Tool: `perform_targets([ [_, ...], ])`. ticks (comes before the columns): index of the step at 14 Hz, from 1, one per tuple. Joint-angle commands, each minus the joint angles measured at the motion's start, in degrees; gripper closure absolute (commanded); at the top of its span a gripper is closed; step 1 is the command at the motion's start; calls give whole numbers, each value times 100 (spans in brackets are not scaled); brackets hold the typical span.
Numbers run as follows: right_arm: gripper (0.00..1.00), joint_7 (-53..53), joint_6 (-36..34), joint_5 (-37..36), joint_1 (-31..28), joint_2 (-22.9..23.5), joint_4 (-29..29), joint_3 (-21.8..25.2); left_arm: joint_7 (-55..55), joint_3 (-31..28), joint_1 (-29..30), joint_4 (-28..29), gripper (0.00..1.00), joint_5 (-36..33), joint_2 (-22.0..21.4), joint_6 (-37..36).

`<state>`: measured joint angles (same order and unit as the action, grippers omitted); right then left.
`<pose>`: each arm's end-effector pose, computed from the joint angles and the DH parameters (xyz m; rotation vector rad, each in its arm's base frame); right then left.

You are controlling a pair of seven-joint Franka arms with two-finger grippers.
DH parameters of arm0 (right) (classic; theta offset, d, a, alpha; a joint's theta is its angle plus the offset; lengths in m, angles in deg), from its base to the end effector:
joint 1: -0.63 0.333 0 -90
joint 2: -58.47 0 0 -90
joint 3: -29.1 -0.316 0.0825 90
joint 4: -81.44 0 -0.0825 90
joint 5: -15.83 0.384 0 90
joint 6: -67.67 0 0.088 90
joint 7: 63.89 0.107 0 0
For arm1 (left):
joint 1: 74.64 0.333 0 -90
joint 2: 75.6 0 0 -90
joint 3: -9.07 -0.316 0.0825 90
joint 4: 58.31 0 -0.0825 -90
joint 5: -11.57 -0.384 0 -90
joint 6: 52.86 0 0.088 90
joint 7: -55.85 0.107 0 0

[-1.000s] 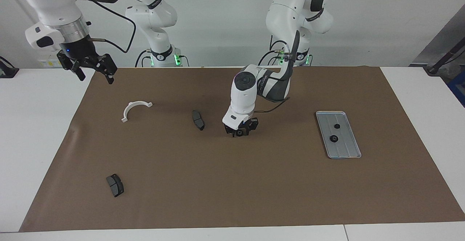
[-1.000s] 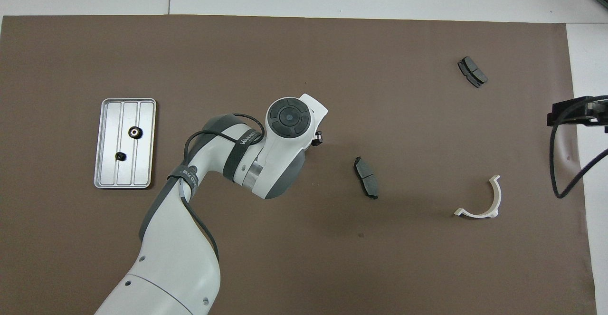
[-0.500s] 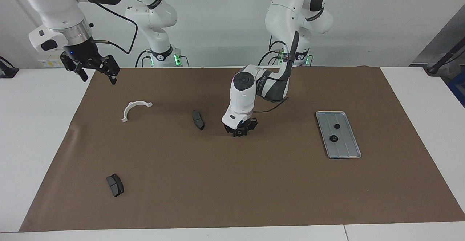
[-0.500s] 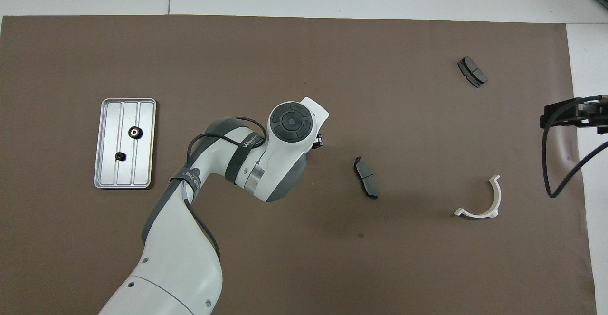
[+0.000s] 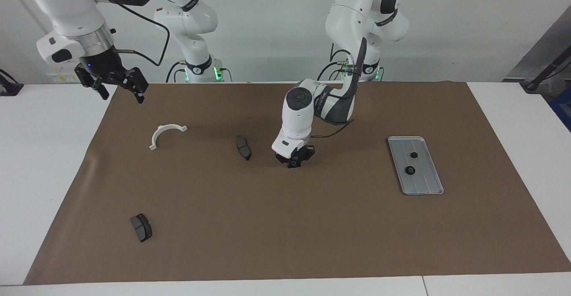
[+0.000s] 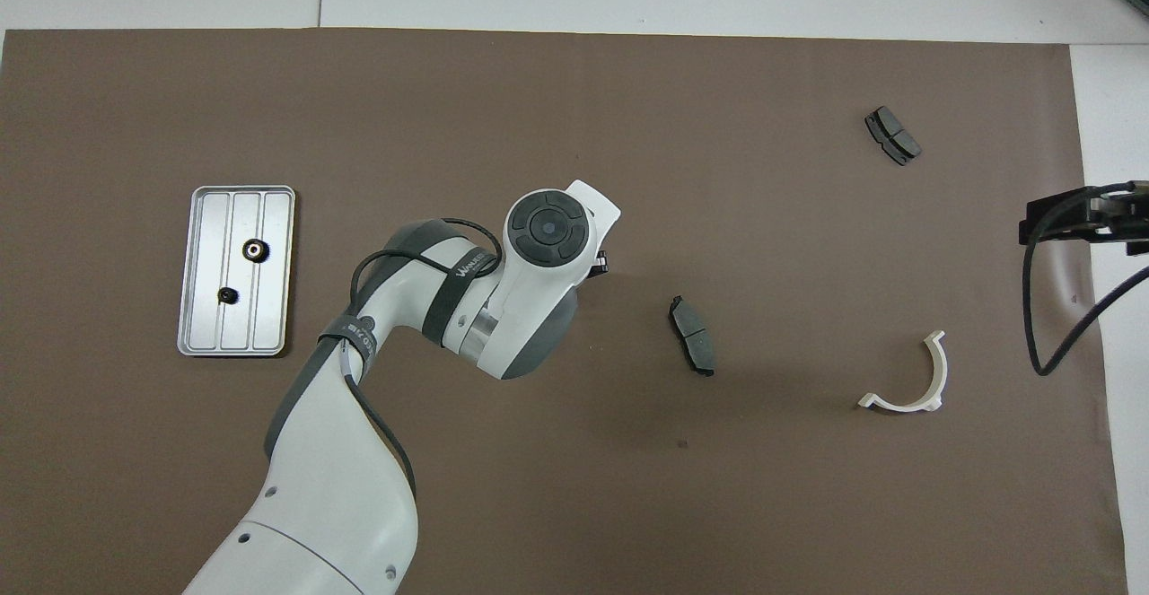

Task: Pick bearing gear from pile to tray
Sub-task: 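Carry the gear to the metal tray with the left gripper and release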

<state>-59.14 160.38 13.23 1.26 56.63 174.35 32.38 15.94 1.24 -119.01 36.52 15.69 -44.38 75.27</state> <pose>0.5480 -0.0305 0.6224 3.0920 -0.1976 0.0455 0.5427 -0.4186 0.3003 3.1224 0.1266 0.0640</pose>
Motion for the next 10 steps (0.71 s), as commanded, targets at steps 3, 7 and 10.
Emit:
perform_targets([
  [3,0,-149,-113,137,245,-9,-18,199,254,19,1113,-289,100,81,-187,-438],
  [7,0,-106,-245,216,482,53,-88,445,1657,27,2122,-132,100,265,-511,-912],
  [10,0,157,-236,436,359,1,-1,410,3387,-25,2747,411,100,292,-933,-1027],
])
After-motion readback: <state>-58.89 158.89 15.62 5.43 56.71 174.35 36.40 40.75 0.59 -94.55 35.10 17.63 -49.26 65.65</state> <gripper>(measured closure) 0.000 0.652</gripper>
